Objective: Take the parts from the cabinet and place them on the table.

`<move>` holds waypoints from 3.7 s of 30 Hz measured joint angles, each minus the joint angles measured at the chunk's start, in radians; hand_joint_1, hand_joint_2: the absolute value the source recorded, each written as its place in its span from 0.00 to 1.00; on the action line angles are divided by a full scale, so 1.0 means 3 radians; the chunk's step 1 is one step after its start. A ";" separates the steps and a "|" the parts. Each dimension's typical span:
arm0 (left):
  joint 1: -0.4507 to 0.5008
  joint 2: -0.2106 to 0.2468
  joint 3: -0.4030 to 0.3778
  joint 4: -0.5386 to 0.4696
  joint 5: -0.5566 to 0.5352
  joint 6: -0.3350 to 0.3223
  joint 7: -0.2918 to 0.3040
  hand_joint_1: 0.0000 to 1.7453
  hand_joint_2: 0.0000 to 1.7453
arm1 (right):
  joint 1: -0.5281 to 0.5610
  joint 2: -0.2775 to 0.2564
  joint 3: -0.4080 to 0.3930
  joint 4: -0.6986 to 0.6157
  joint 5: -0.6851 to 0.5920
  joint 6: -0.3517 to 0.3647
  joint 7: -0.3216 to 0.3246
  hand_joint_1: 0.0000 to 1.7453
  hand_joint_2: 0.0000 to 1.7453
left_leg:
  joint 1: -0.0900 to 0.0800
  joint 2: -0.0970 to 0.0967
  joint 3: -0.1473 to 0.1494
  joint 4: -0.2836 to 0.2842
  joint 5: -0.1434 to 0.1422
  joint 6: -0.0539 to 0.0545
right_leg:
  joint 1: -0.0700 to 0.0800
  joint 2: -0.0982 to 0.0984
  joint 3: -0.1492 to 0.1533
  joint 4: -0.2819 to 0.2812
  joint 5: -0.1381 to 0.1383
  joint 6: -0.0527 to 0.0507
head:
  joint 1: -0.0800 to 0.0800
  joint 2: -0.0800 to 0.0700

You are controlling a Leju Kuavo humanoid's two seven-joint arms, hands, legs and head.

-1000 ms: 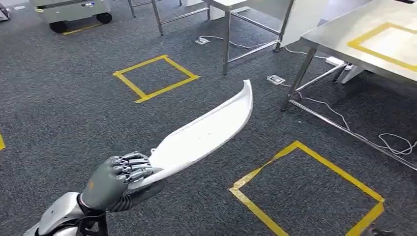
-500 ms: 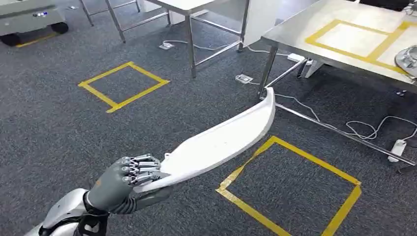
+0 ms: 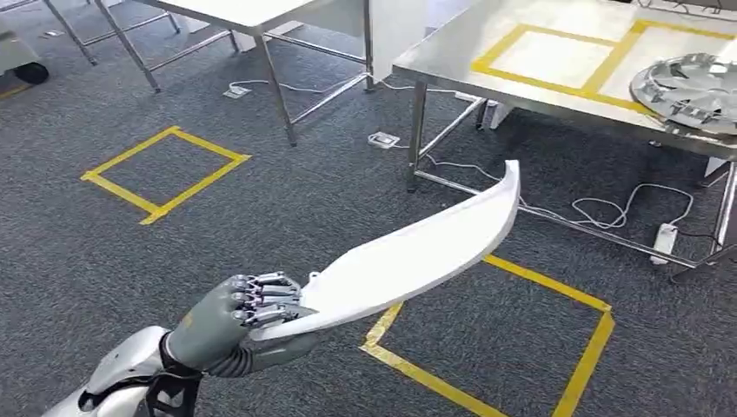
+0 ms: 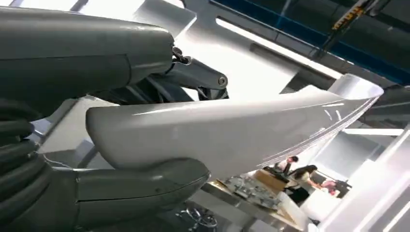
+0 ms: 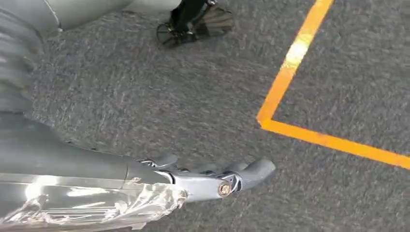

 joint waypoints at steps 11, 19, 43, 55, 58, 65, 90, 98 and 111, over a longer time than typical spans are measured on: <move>-0.0033 0.0015 -0.0032 0.0013 0.0048 -0.0067 -0.0050 1.00 1.00 | -0.0047 0.0013 0.0011 0.0089 0.0045 -0.0076 -0.0159 0.00 1.00 | -0.0001 -0.0451 -0.1047 -0.0186 0.0814 0.0001 | -0.0029 0.0443 0.0714 -0.0174 -0.0537 0.0004 | -0.0094 -0.0001; -0.0103 0.0009 -0.0043 0.0003 0.0085 -0.0086 -0.0181 1.00 1.00 | -0.0087 0.0029 0.0033 0.0120 0.0100 -0.0055 -0.0186 0.00 1.00 | -0.0032 -0.0255 -0.0529 -0.0196 0.0494 0.0147 | 0.0021 0.0031 0.0178 0.0705 -0.0540 0.0096 | -0.0035 0.0000; -0.0178 0.0111 -0.0065 -0.0001 0.0117 -0.0202 -0.0281 1.00 1.00 | -0.0092 0.0031 0.0052 0.0163 0.0102 -0.0022 -0.0217 0.00 1.00 | -0.0079 -0.0478 -0.0444 -0.0097 0.0240 0.0126 | 0.0059 0.0407 -0.0005 -0.0061 0.0057 -0.0031 | -0.0032 -0.0001; -0.0342 0.0117 -0.0150 -0.0003 0.0086 -0.0360 -0.0280 1.00 1.00 | -0.0121 0.0008 -0.0046 0.0141 0.0279 0.0267 -0.0307 0.00 1.00 | -0.0026 -0.0083 -0.0311 -0.0167 0.0218 0.0172 | -0.0006 -0.0097 0.0001 0.0093 -0.0047 0.0171 | 0.0018 -0.0001; -0.0406 0.0121 -0.0182 -0.0003 0.0064 -0.0383 -0.0262 1.00 1.00 | -0.0194 0.0008 -0.0132 0.0181 0.0436 0.0388 -0.0399 0.00 1.00 | -0.0053 -0.0020 -0.0241 -0.0165 0.0121 0.0092 | -0.0003 -0.0154 0.0104 -0.0097 -0.0104 0.0095 | -0.0003 -0.0001; -0.0450 0.0122 -0.0217 -0.0011 0.0048 -0.0384 -0.0238 1.00 1.00 | -0.0204 0.0009 -0.0226 0.0226 0.0393 0.0339 -0.0345 0.00 1.00 | -0.0030 -0.0230 -0.0729 0.0742 -0.0185 -0.0025 | -0.0036 0.0068 0.0371 -0.0188 -0.0167 -0.0027 | -0.0039 -0.0001; -0.0043 -0.0045 -0.0028 -0.0051 -0.0097 -0.0333 0.0259 1.00 1.00 | -0.0006 0.0032 0.0098 0.0092 0.0182 -0.0033 -0.0211 0.00 1.00 | 0.0034 -0.0482 0.0396 -0.0339 -0.0221 0.0016 | -0.0102 0.0086 -0.0188 0.0001 0.0100 0.0140 | -0.0018 0.0000; 0.0021 -0.0062 0.0001 -0.0057 -0.0094 -0.0323 0.0261 1.00 1.00 | -0.0004 0.0036 0.0153 0.0097 0.0188 -0.0043 -0.0220 0.00 1.00 | -0.0046 -0.0301 -0.0720 0.0781 -0.0601 0.0064 | -0.0018 -0.0052 0.0461 -0.0257 -0.0202 0.0006 | -0.0038 -0.0001; 0.0076 -0.0165 0.0094 -0.0071 -0.0060 -0.0310 0.0515 1.00 1.00 | -0.0033 0.0036 0.0200 0.0093 0.0144 -0.0116 -0.0202 0.00 1.00 | -0.0189 -0.0398 -0.0413 -0.0177 0.0406 0.0364 | 0.0112 0.0000 0.0387 0.0688 -0.0700 0.0069 | 0.0000 0.0001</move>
